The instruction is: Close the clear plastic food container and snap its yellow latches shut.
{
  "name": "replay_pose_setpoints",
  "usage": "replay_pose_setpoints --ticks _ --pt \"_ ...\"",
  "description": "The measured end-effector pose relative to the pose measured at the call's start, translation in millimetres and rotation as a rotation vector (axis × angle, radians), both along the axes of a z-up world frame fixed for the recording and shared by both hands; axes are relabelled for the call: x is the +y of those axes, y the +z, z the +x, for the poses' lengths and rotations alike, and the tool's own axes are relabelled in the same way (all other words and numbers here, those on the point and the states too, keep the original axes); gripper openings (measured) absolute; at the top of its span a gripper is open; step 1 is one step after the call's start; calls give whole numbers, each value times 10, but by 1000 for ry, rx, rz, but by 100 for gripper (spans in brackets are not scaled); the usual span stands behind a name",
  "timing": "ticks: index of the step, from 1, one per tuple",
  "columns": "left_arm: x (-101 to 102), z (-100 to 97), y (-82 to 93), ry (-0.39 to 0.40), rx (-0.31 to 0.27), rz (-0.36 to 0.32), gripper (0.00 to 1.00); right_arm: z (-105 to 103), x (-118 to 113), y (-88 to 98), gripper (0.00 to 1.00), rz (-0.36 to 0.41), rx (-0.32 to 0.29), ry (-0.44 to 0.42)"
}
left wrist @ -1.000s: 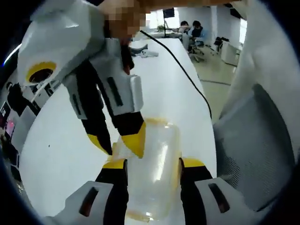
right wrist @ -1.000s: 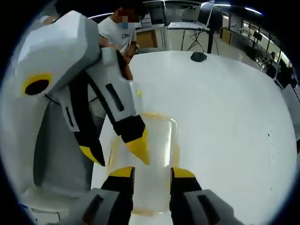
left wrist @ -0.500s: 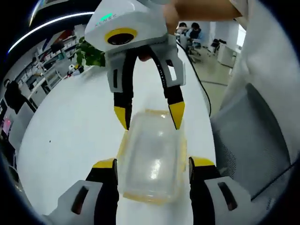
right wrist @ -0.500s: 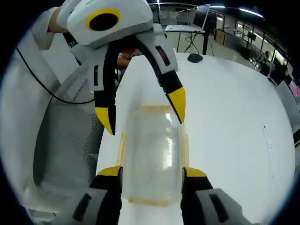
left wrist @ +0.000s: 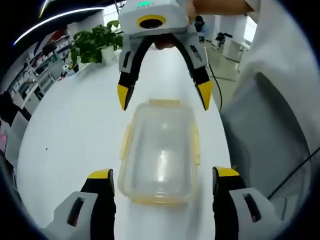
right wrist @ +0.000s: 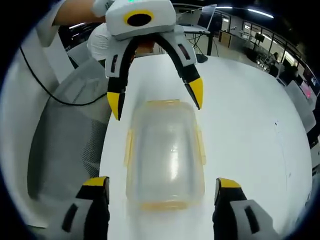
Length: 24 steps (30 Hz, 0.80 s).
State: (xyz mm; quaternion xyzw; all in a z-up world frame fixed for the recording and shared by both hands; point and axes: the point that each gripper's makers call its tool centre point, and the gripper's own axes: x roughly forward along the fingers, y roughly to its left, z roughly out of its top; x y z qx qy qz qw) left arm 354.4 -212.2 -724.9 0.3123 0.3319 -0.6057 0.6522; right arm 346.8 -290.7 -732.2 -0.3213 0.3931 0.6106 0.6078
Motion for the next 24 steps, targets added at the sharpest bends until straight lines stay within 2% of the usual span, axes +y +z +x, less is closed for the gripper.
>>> replay_pose_setpoints --ticks 4,6,10,12,13,14,15,16,17,18,24 --pt "41 -14 -106 -20 -4 42 83 -4 6 -70 92 7 -10 -17" --pt "49 -12 -154 -28 -14 56 85 -23 -14 -137 98 -13 -12 -19" --pt "78 29 -256 -28 -44 92 84 20 -9 -174 99 -19 -45 -29" --pt "70 29 -272 -28 -42 89 81 33 5 -196 96 -18 -45 -38" --pt "64 36 -281 -26 -46 87 81 64 13 -210 94 -22 -68 -33" --pt "55 37 -290 -27 -52 87 79 86 21 -214 87 -24 -86 -22" --pt "60 69 -291 -31 -77 93 76 51 39 -210 74 -15 -72 6" --pt "73 88 -289 -40 -93 102 76 52 135 -156 75 21 -89 11" --pt "71 61 -289 -39 -78 95 76 -5 93 -160 74 -9 -68 22" --pt "78 58 -286 -38 -76 94 75 -21 109 -120 73 -4 -63 26" --pt "180 33 -290 -29 -74 100 75 -20 182 -148 73 19 -63 33"
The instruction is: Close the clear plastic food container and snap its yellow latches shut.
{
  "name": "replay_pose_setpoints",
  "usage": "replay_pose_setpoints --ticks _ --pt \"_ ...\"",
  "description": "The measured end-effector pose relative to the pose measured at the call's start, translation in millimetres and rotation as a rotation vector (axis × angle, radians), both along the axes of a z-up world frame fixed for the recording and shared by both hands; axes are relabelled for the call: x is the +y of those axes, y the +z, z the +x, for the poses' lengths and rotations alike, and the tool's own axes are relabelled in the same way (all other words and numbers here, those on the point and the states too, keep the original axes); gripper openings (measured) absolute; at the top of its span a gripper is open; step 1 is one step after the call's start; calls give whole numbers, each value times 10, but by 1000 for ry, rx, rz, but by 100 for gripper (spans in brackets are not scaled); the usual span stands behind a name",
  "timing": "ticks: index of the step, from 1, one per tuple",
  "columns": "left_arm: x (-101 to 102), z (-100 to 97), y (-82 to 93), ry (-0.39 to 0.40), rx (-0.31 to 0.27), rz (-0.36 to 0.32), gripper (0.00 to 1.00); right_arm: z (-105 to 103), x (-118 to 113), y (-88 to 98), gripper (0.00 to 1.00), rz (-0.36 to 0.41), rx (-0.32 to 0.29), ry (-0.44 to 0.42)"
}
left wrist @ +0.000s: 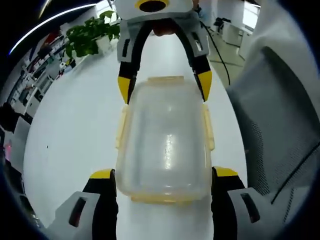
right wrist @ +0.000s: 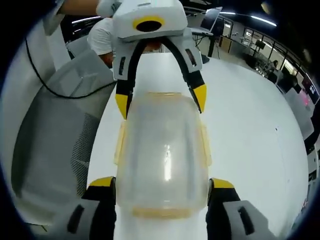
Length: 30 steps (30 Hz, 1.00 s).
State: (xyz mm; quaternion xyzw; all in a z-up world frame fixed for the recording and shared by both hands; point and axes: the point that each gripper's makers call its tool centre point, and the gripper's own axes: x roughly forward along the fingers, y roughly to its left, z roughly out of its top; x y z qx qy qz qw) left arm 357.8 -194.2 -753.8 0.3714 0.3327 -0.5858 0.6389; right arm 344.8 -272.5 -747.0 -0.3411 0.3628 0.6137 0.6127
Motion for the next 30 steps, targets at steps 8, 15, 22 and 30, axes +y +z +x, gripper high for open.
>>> replay_pose_setpoints --ticks 8,15,22,30 --pt "256 -52 -10 7 -1 25 75 -33 242 -28 73 -10 2 15" --pt "515 -111 -17 15 -2 43 75 -79 502 -61 73 -28 3 25" --pt "743 -158 -19 20 1 39 75 -121 710 -79 73 -62 1 31" --pt "745 -144 -23 12 2 47 75 -102 709 -95 73 -68 4 25"
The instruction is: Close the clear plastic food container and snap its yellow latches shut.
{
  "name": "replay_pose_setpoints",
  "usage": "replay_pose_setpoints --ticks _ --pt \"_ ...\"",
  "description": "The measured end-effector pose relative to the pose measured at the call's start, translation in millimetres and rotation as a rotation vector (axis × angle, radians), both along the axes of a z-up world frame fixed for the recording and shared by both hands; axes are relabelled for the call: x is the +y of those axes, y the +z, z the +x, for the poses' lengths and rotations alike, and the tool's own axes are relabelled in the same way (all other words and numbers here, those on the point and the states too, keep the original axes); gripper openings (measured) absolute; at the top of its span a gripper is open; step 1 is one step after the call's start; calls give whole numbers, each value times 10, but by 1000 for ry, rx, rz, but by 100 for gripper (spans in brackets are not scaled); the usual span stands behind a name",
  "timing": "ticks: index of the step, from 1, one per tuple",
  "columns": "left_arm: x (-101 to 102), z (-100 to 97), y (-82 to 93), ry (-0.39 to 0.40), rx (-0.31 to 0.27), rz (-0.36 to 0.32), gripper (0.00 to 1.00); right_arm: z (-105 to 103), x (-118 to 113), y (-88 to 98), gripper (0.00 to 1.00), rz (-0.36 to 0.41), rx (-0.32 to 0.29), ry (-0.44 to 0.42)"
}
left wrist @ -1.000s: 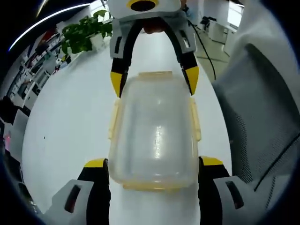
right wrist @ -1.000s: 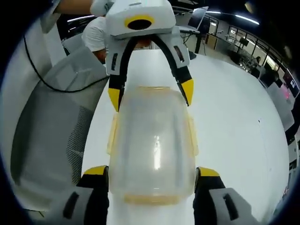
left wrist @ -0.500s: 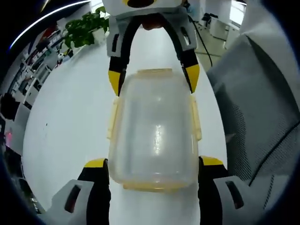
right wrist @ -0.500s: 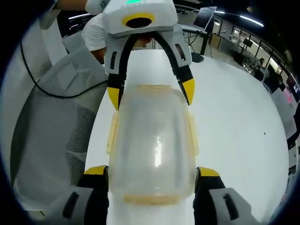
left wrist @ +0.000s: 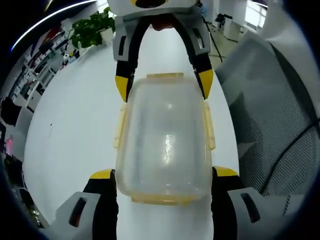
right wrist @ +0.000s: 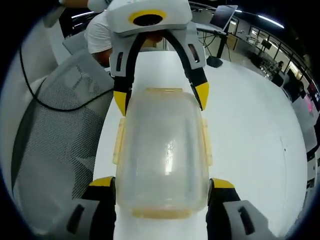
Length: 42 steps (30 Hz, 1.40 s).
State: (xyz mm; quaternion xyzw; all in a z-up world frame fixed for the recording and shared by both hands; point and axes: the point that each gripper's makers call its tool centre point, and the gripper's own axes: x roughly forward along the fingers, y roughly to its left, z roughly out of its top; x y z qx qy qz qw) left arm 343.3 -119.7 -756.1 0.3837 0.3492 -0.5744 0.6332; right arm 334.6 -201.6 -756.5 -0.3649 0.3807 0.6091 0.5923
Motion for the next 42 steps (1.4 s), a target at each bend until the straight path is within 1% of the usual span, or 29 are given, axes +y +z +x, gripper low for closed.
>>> replay_pose_setpoints --ticks 8,13,18,27,32,36,42 --pt "-11 123 -5 -8 -6 4 74 124 -2 -10 73 -20 -2 -8" --pt "-3 266 -8 -16 -8 24 74 249 -3 -8 74 -11 -2 -17" --pt "1 383 -9 -14 -8 26 74 370 2 -9 74 -5 -2 -17" --pt "12 646 -8 0 -6 31 74 644 21 -4 74 -6 -5 -7" --pt "31 786 -12 -4 -3 54 74 792 41 3 74 6 -5 -10" --pt "34 916 -12 -3 -3 61 74 907 46 -1 74 0 -6 -8" --pt "7 1095 -8 7 -2 51 74 1095 10 -6 74 -16 -8 -2"
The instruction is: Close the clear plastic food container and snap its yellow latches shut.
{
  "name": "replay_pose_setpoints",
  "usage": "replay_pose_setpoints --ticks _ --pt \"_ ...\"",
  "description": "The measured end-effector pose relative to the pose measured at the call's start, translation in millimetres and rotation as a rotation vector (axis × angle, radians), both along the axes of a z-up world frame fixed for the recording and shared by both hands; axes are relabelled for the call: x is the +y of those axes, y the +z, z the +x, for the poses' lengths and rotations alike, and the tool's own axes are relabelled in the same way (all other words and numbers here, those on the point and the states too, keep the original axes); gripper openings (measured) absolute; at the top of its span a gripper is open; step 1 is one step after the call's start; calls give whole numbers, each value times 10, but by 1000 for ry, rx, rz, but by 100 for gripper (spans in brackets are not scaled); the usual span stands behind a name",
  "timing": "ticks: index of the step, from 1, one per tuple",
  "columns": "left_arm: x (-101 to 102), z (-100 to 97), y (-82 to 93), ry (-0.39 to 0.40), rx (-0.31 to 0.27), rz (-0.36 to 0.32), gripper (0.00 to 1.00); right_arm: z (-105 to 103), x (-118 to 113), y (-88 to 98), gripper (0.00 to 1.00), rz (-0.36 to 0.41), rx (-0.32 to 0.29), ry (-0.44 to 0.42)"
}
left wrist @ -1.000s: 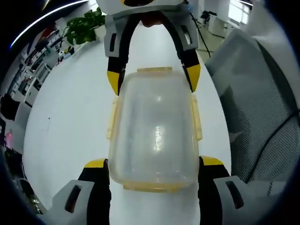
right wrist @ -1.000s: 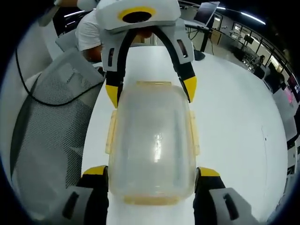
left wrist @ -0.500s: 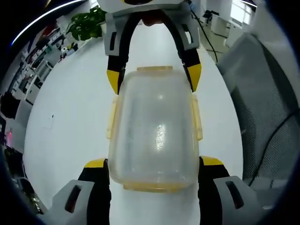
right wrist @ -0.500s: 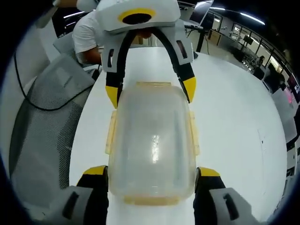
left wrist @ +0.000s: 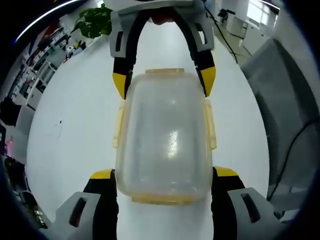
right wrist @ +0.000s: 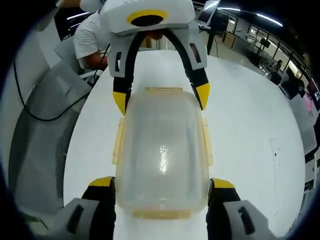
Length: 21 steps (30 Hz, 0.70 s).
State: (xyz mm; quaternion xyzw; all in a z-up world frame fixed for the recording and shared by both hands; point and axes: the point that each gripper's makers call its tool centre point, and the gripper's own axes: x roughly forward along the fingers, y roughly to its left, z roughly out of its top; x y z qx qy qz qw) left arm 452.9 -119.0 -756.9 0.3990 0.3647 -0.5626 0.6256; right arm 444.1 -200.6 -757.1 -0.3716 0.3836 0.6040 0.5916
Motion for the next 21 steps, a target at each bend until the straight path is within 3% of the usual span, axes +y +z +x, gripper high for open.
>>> replay_pose_setpoints --ticks 12,21 --pt "-5 234 0 8 1 6 74 236 2 5 74 2 -3 3" --pt "-5 244 -1 5 -1 9 75 239 -5 5 75 17 -10 -5"
